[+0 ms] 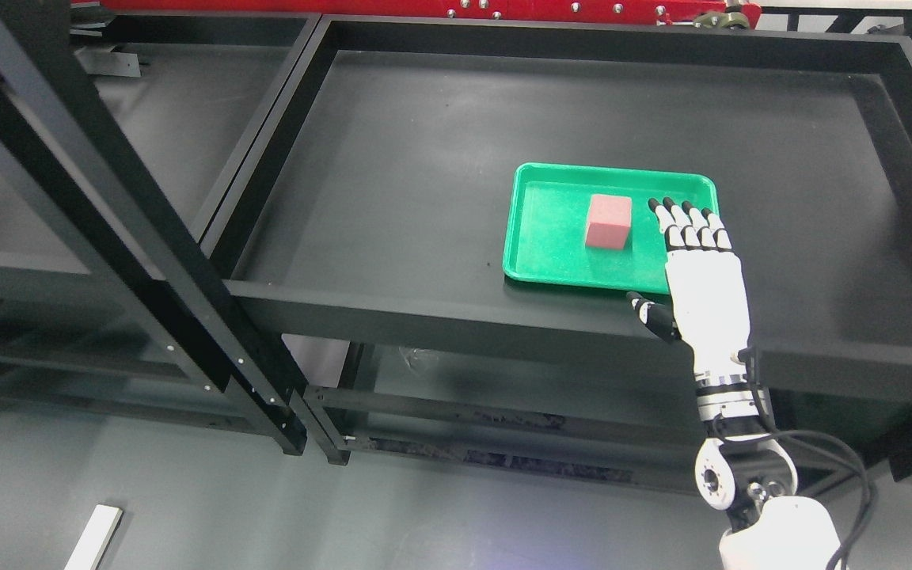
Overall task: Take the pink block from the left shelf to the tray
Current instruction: 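Lower the right hand onto the pink block and close fingers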
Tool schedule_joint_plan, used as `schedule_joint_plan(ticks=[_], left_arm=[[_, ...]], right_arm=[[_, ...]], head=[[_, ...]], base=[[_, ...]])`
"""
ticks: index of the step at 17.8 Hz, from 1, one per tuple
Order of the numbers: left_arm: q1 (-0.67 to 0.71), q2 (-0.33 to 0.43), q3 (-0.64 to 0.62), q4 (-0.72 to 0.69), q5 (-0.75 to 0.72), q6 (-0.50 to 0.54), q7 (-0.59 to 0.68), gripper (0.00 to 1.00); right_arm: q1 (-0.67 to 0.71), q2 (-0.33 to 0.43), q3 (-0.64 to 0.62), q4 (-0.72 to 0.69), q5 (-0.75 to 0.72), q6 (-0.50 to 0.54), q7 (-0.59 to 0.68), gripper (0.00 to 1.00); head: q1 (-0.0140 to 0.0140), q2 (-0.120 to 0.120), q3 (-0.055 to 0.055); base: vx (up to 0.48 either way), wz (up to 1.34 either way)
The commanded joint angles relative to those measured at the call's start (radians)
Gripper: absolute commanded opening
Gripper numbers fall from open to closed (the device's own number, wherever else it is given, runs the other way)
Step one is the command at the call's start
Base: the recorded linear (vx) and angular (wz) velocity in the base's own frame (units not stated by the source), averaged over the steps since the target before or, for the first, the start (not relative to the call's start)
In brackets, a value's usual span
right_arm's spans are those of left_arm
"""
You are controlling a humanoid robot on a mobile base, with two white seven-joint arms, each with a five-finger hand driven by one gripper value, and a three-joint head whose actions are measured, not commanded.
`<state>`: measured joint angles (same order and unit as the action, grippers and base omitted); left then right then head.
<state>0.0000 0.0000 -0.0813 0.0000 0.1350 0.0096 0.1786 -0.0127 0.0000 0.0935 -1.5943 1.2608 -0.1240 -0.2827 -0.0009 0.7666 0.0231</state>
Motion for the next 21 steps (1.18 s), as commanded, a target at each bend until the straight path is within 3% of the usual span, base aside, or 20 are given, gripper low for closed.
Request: schedule_joint_plan(ticks=[1,9,21], left_arm=[[-0.029,0.017,0.0,-0.017,0.0,0.0,0.001,1.0],[-0.029,0.017,0.0,-0.017,0.0,0.0,0.001,1.0],[-0.029,0.017,0.0,-0.017,0.0,0.0,0.001,1.0]], right_arm=[[-0.042,-0.017,0.006,0.04,0.002,0.0,0.091,1.0],[-0.082,-0.017,0.017,0.122,0.003,0.0,0.336,0.99],[-0.082,-0.017,0.083,0.208,0.012,-0.003,0.391,0.99]], head=[[0.0,0.0,0.0],[0.0,0.0,0.0],[0.0,0.0,0.0]], base=[[0.242,0.0],[0.219,-0.06],[0.131,-0.04]])
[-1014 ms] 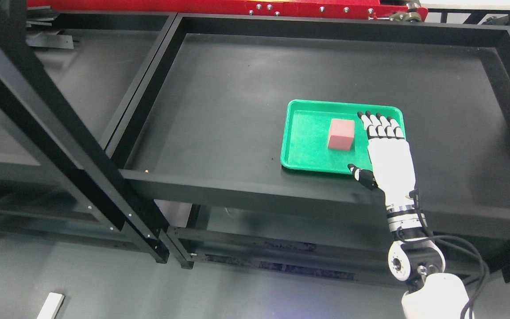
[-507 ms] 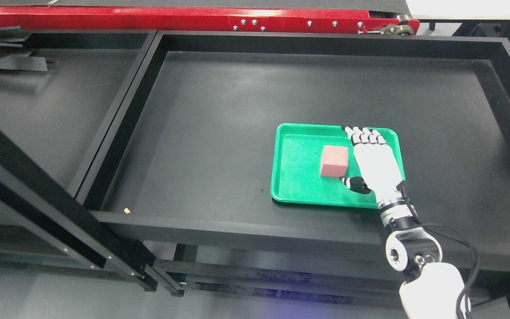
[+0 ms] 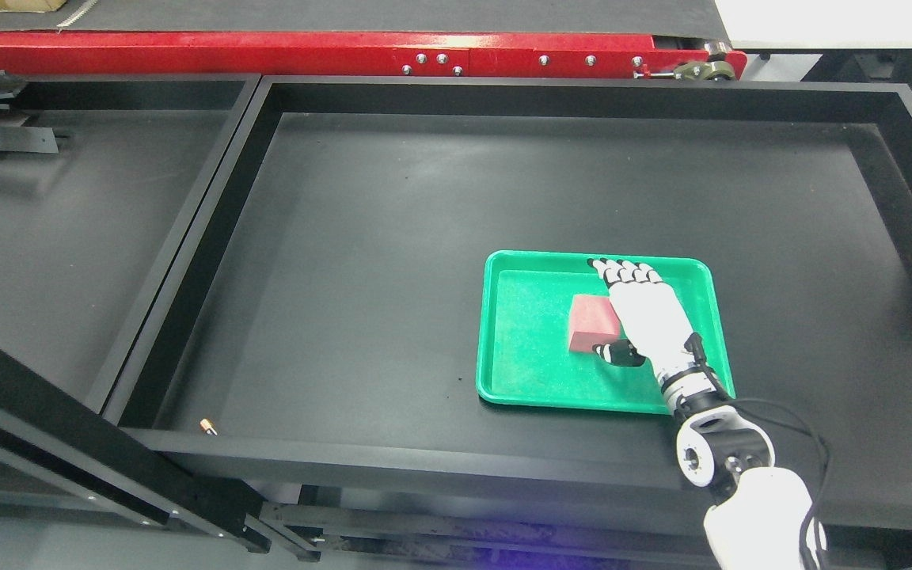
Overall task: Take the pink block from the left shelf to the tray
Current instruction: 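Lower the right hand onto the pink block and close fingers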
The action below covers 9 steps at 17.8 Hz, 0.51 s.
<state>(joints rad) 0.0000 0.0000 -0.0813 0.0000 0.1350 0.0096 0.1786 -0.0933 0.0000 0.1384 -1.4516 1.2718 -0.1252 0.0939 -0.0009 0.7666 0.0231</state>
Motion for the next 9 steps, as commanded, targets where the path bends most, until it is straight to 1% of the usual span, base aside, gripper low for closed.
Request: schedule_joint_plan(ticks=[1,8,9], left_arm=[[-0.029,0.017,0.0,-0.017,0.0,0.0,0.001,1.0],[-0.029,0.017,0.0,-0.017,0.0,0.0,0.001,1.0],[-0.031,0.017,0.0,-0.017,0.0,0.0,0.001,1.0]], right_arm=[[-0.008,-0.017,0.038,0.068,0.001,-0.002,0.026,0.99],[-0.029,-0.017,0.049,0.103,0.003,-0.004,0.052,0.95],[-0.031,-0.017,0.049,0.109,0.003,-0.004,0.052,0.92]], head=[[0.0,0.0,0.0],[0.0,0.0,0.0],[0.0,0.0,0.0]], base=[[0.054,0.0],[0.021,0.0],[0.0,0.0]])
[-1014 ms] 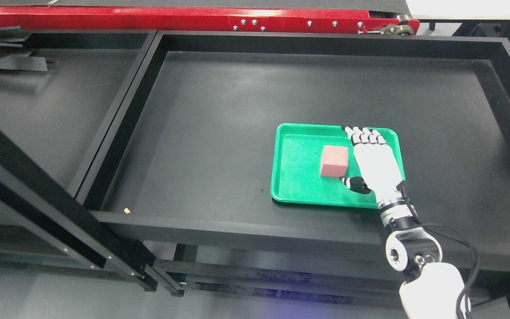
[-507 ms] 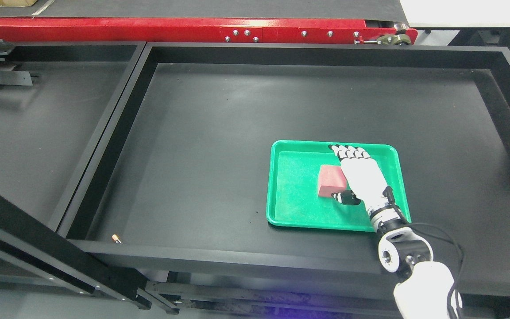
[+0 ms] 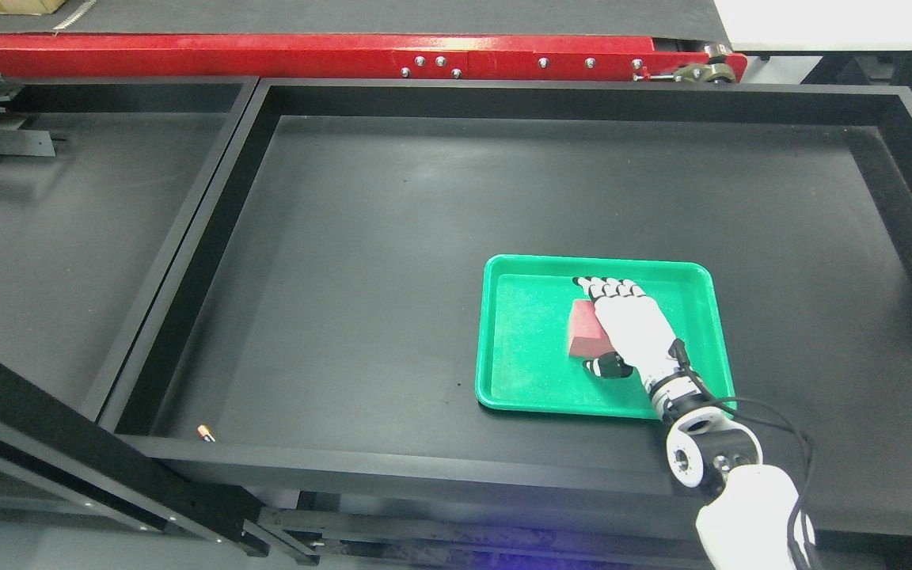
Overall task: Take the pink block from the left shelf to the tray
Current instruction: 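Lower the right hand onto the pink block and close fingers, then lift the pink block out of the green tray with right hand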
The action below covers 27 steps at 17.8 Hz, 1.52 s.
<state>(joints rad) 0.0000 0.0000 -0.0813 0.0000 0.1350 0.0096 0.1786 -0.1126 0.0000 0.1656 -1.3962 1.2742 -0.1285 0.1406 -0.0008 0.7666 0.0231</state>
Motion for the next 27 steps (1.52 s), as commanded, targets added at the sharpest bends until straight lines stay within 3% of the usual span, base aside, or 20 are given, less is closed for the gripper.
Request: schedule_joint_plan(ticks=[1,5,7,10,11,17,20,24,27], left_arm=[[-0.029,0.017,0.0,-0.017,0.0,0.0,0.001,1.0],[-0.029,0.017,0.0,-0.017,0.0,0.0,0.001,1.0],[-0.031,0.017,0.0,-0.017,0.0,0.0,0.001,1.0],[-0.029,0.017,0.0,-0.017,0.0,0.0,0.001,1.0],[-0.029,0.017,0.0,-0.017,0.0,0.0,0.001,1.0],[-0.029,0.017,0.0,-0.017,0.0,0.0,0.001,1.0],[-0.029,0.017,0.0,-0.017,0.0,0.0,0.001,1.0],[-0.029,0.017,0.0,-0.017,0.0,0.0,0.001,1.0],[-0.029,0.017,0.0,-0.017,0.0,0.0,0.001,1.0]], right_arm=[[-0.013,-0.017,0.022,0.057,0.001,0.0,0.007,0.9],[-0.016,-0.017,0.02,0.068,0.001,-0.009,0.004,0.72],[-0.016,-0.017,0.011,0.068,-0.001,-0.017,0.002,0.5],[-0.012,-0.017,0.005,0.068,-0.002,-0.029,-0.007,0.07],[-0.01,-0.017,0.002,0.068,-0.004,-0.037,-0.016,0.03],[-0.009,-0.017,-0.047,0.045,-0.022,-0.062,-0.199,0.02],[0.019,-0.017,-0.066,-0.023,-0.033,-0.128,-0.356,0.03],[0.074,-0.017,-0.075,-0.127,-0.033,-0.134,-0.671,0.03],[0.117,-0.017,-0.086,-0.185,-0.039,-0.131,-0.722,0.03]], head=[[0.0,0.0,0.0],[0.0,0.0,0.0],[0.0,0.0,0.0],[0.0,0.0,0.0],[0.0,0.0,0.0],[0.0,0.0,0.0],[0.0,0.0,0.0],[0.0,0.0,0.0],[0.0,0.0,0.0]], base=[[0.0,0.0],[0.0,0.0],[0.0,0.0],[0.0,0.0],[0.0,0.0],[0.0,0.0],[0.0,0.0],[0.0,0.0],[0.001,0.01]])
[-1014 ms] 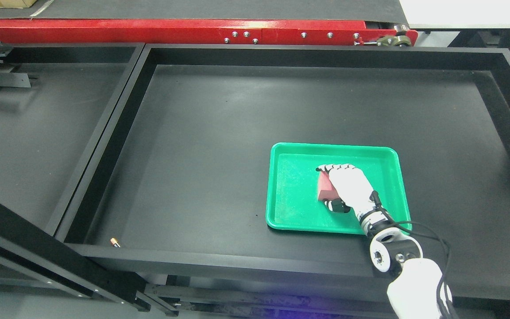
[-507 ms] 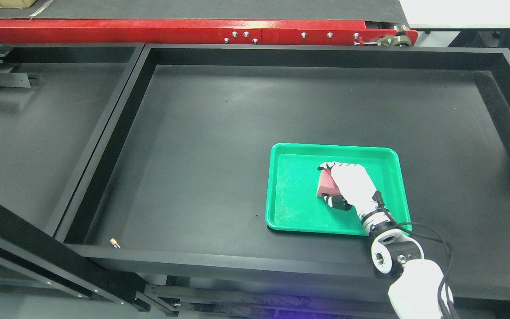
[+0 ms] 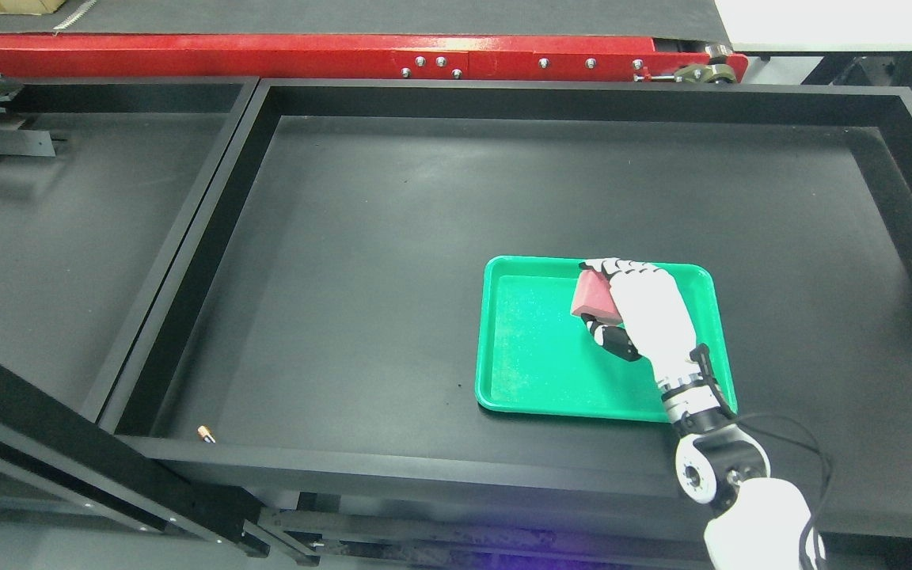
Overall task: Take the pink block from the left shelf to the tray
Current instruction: 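Lift the pink block out of the green tray with right hand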
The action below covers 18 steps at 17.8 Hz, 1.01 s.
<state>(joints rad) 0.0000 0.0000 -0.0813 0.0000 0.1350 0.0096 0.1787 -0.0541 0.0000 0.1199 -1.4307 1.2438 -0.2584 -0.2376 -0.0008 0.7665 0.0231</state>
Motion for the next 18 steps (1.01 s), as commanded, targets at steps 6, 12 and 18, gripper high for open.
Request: schedule_joint_plan(ticks=[6,12,18], left_arm=[[-0.029,0.017,0.0,-0.017,0.0,0.0,0.001,1.0],[-0.029,0.017,0.0,-0.017,0.0,0.0,0.001,1.0],[-0.029,0.017,0.0,-0.017,0.0,0.0,0.001,1.0]], right_arm=[[0.111,-0.017,-0.089,-0.206,-0.11,-0.002,-0.348,0.03],[0.132,-0.017,-0.088,-0.206,-0.11,-0.004,-0.381,0.03],[0.141,-0.017,-0.086,-0.205,-0.112,-0.004,-0.437,0.02]], head=[[0.0,0.0,0.0],[0.0,0.0,0.0],[0.0,0.0,0.0]], base=[[-0.016,0.04],[-0.067,0.2],[-0.074,0.43]])
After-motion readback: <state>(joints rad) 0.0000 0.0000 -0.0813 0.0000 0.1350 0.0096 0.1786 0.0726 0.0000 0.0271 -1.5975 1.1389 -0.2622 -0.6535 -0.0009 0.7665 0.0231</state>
